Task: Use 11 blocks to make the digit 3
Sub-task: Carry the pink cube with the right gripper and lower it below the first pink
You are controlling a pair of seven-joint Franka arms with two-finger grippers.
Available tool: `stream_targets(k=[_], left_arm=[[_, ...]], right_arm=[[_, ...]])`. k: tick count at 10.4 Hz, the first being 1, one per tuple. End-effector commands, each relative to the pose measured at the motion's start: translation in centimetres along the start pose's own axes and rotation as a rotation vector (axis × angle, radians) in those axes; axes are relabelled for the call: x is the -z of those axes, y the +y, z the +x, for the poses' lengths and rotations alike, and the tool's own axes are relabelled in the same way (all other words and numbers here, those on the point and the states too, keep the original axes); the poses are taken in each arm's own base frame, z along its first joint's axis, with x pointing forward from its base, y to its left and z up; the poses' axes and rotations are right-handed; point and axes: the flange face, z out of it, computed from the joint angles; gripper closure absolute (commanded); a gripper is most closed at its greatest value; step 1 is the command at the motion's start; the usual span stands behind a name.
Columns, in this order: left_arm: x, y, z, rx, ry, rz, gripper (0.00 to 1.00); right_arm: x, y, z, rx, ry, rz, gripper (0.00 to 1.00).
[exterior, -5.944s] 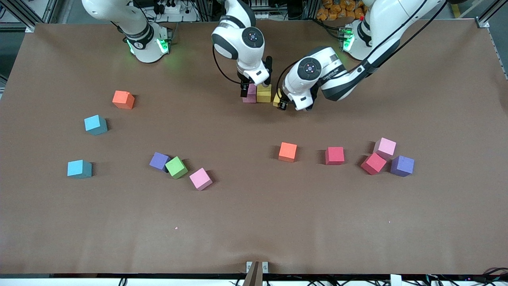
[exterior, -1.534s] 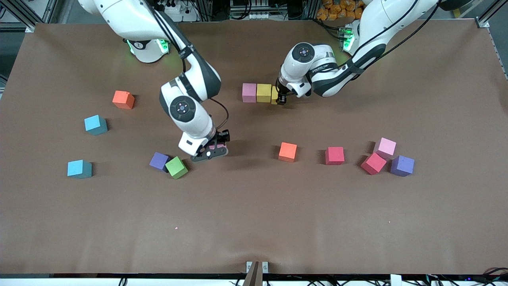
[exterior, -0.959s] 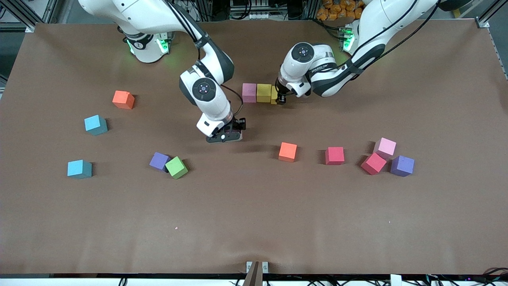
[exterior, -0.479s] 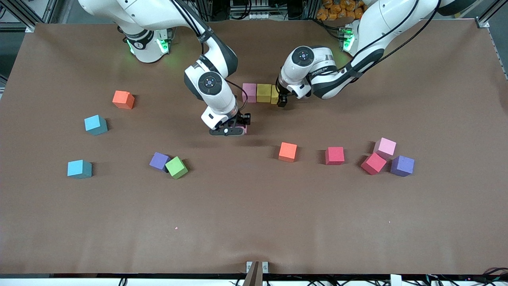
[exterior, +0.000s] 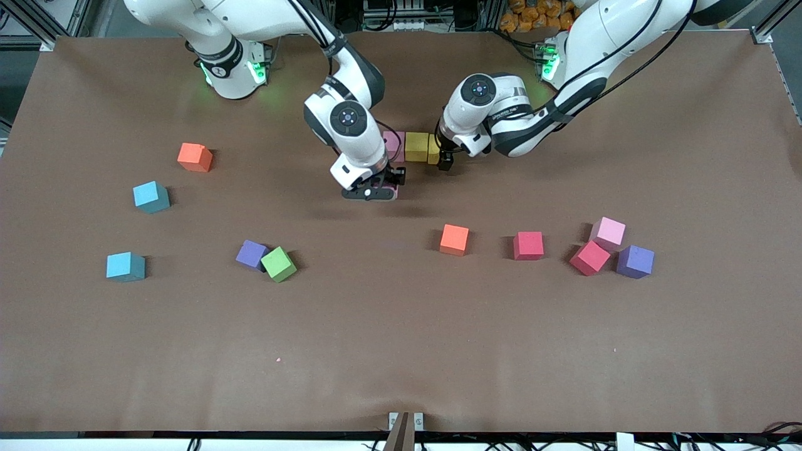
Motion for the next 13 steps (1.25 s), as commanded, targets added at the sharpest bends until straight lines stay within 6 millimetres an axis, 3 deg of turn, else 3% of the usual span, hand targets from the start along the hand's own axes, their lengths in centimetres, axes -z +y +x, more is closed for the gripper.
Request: stream_targets(k=[1,4,9,13], left_arm=[[0.7,-1.2,-1.0,0.281,0.004,-0.062,0.00],[1.3,-1.2,-1.3,0.271,0.001,-0.074,0.00],[1.4,-1.5,-1.3,0.255,0.006,-0.078,0.00],[3.6,-0.9,-1.1,0.255,-0.006,-0.071,0.00]], right_arm=[[0.3,-0.2,-2.6,0.011,0.027,-0.028,0.72],[-1.1,0.3,-3.8,0.013,0.054,-0.046,0.72],[-1.5,-0.1,-5.0,0.008,0.064,-0.011,0.72],[-1.8,-0.5,-6.2,0.005,0.051,-0.017,0.72]])
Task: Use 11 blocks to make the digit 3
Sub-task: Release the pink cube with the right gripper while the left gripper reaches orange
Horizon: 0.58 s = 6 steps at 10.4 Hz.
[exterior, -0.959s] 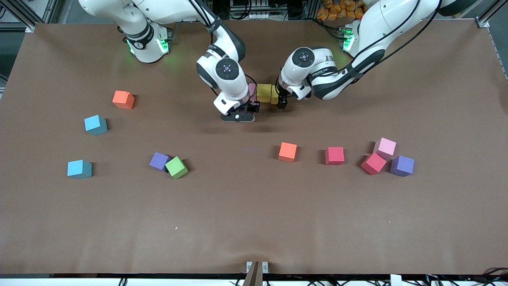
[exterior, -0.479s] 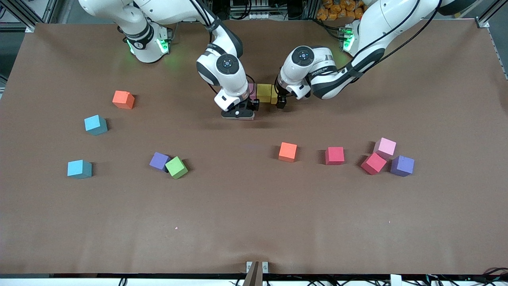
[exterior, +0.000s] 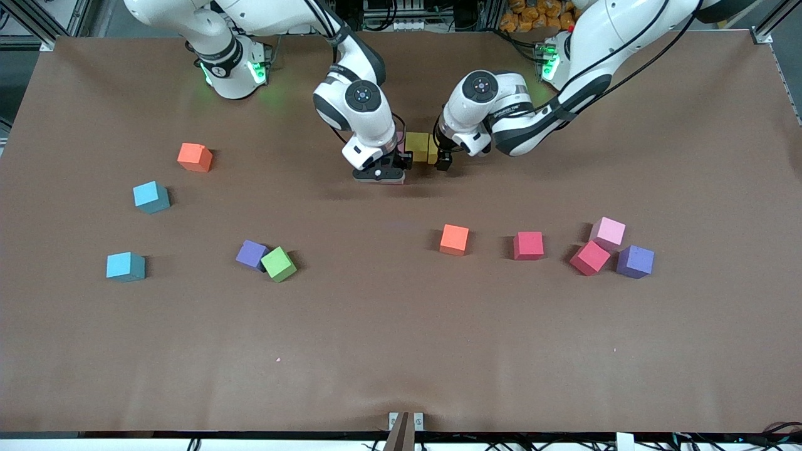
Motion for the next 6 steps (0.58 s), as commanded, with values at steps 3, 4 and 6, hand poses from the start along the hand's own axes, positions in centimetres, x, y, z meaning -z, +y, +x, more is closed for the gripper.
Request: stream_targets(k=[3,4,6], left_arm=[[1.4,-1.8,-0.9,0.240,0.024,-0.061,0.00],[1.7,-1.6,-0.8,0.242,0.022,-0.064,0.00],[2.9,-0.7,-0.2,0.223,0.032,-0.066,0.00]], right_arm=[[0.7,0.5,-1.0,-0.008,0.010,-0.009,0.72],[0.5,0.5,-1.0,-0.010,0.007,-0.011,0.72],[0.5,0.5,-1.1,-0.008,0.007,-0.011,0.72]])
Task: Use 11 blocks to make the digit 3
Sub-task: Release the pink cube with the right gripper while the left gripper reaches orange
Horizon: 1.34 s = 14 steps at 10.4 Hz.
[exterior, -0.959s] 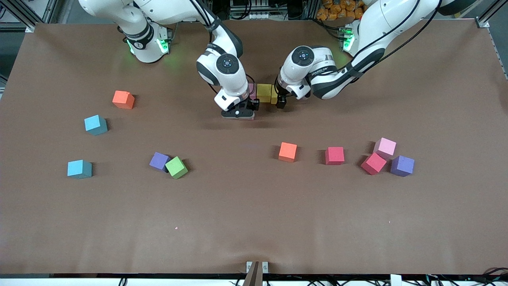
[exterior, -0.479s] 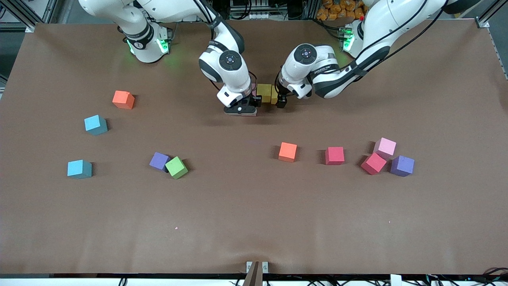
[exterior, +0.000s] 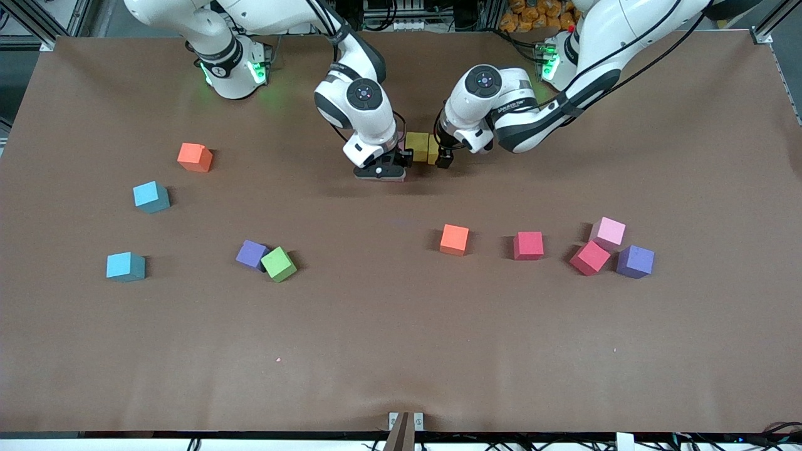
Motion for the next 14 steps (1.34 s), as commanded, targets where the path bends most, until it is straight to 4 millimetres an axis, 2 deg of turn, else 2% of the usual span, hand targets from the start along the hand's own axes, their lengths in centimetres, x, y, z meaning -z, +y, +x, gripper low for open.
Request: stream_targets(k=[1,4,6,7,9,11,13,14], left_arm=[[1.9,0.0,0.4,0.226,0.043,-0.068,0.00],[3.6,2.6,1.4,0.168,0.086,-0.084,0.00],[5.7,5.5,1.0,0.143,0.099,-0.077,0.00],[7.3,7.3,0.9,0.157,0.102,-0.070,0.00],[10.7,10.7,0.9,0.143,0.130,-0.062,0.00],[14.1,15.0,1.8,0.086,0.106,-0.041,0.00],[15.6,18.0,2.4,0.050,0.096,-0.053,0.00],[15.2,19.4,2.6,0.035,0.103,-0.062,0.00]], right_arm=[[0.7,0.5,-0.6,-0.011,0.011,-0.010,0.69],[0.7,0.7,-0.4,-0.014,0.007,-0.014,0.52],[0.5,0.8,-0.4,-0.018,0.006,-0.015,0.16],[0.6,0.8,-0.3,-0.018,0.007,-0.014,0.01],[0.5,0.7,-0.4,-0.015,0.006,-0.015,0.00],[0.7,0.7,-0.3,-0.019,0.007,-0.012,0.00],[2.5,0.5,0.5,-0.021,0.017,-0.009,0.00],[4.5,0.5,1.4,-0.019,0.021,-0.023,0.00]])
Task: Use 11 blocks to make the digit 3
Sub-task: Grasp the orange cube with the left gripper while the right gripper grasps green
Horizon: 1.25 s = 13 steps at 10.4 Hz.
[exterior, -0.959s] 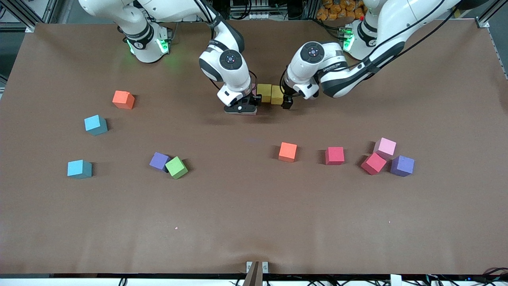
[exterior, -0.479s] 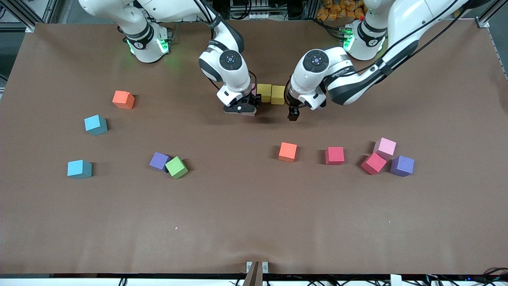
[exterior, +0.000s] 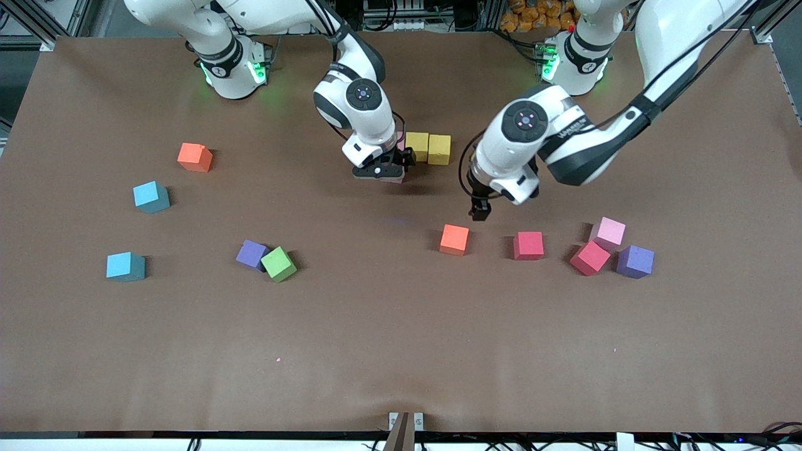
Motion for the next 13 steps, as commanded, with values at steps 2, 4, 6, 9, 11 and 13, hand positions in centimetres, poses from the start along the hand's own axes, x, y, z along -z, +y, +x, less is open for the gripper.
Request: stream_targets(k=[2,4,6,9,11,13], left_arm=[[-1.0,3.4,-1.8,-0.069,0.037,-0.020,0.00],[-2.2,5.3,-2.1,-0.204,0.051,-0.016,0.00],[-3.3,6.1,-1.9,-0.321,0.038,0.005,0.00],[-6.3,5.3,-2.8,-0.343,0.016,0.068,0.00],[-8.1,4.7,-3.6,-0.239,0.005,0.110,0.00],[-10.7,4.3,-3.7,-0.209,0.076,0.115,0.00]], right_arm=[[6.6,3.4,5.6,0.038,0.033,-0.014,0.00],[8.6,7.6,12.2,0.141,0.071,0.013,0.00],[9.1,13.3,18.3,0.355,0.096,-0.004,0.00],[7.7,18.1,24.2,0.602,0.094,0.003,0.00],[5.6,20.5,26.1,0.781,0.072,0.008,0.00],[5.3,23.2,27.5,0.880,0.071,-0.004,0.00]])
